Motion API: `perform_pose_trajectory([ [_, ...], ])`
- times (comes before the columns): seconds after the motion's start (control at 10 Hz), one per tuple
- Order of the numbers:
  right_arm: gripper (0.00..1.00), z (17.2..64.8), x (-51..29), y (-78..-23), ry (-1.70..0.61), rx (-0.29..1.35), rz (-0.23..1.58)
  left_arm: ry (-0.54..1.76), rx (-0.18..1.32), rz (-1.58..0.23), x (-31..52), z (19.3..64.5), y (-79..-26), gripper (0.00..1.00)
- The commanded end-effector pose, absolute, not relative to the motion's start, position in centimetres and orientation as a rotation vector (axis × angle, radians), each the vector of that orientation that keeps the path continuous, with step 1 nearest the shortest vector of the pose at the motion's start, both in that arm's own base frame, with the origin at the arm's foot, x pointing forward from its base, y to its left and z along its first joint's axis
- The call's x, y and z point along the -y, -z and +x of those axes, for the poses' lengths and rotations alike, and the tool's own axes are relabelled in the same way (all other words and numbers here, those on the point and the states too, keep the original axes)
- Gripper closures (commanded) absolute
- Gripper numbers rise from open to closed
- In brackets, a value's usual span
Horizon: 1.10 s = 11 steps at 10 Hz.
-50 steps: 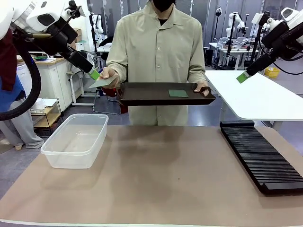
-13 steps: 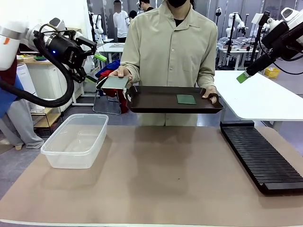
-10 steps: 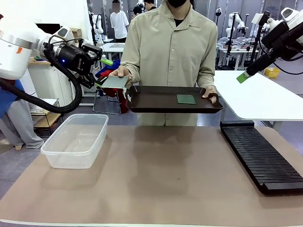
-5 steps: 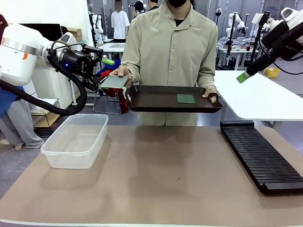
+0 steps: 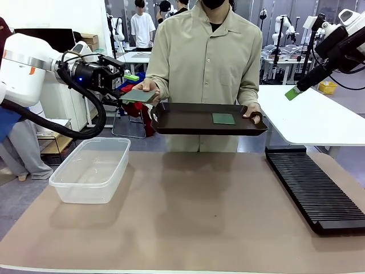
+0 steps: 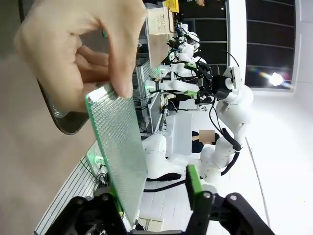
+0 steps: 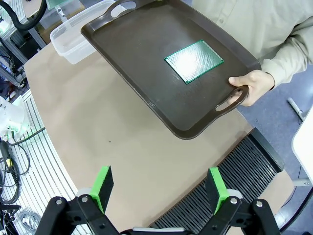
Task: Sort PCBs into racks and boxes based on the side picked up.
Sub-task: Pick up the Blank PCB handed by the Human.
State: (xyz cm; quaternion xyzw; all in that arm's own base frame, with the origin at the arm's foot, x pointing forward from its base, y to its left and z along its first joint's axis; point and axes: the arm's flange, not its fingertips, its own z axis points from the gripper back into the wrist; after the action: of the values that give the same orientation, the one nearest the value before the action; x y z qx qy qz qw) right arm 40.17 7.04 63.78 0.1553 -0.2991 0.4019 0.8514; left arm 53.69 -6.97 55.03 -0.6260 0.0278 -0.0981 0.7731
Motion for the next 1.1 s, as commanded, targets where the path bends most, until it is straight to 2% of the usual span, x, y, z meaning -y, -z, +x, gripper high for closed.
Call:
perform_pose_trajectory([
  [0.0,0.0,40.12,-7.02,-63.72,-0.849,0.631,0.342,0.245,-0.055,-1.395,6.7,53.91,-55.05,1.0],
  [0.1,0.0,40.12,-7.02,-63.72,-0.849,0.631,0.342,0.241,-0.052,-1.394,6.76,53.91,-54.99,1.0],
  [0.2,0.0,40.12,-7.02,-63.72,-0.849,0.631,0.342,0.241,-0.061,-1.392,6.71,53.95,-54.9,0.95],
  [0.3,0.0,40.12,-7.02,-63.72,-0.849,0.631,0.342,0.243,-0.069,-1.389,6.72,54.0,-54.79,1.0],
  [1.0,0.0,40.12,-7.02,-63.72,-0.849,0.631,0.342,0.24,-0.015,-1.333,6.89,53.21,-55.25,1.0],
])
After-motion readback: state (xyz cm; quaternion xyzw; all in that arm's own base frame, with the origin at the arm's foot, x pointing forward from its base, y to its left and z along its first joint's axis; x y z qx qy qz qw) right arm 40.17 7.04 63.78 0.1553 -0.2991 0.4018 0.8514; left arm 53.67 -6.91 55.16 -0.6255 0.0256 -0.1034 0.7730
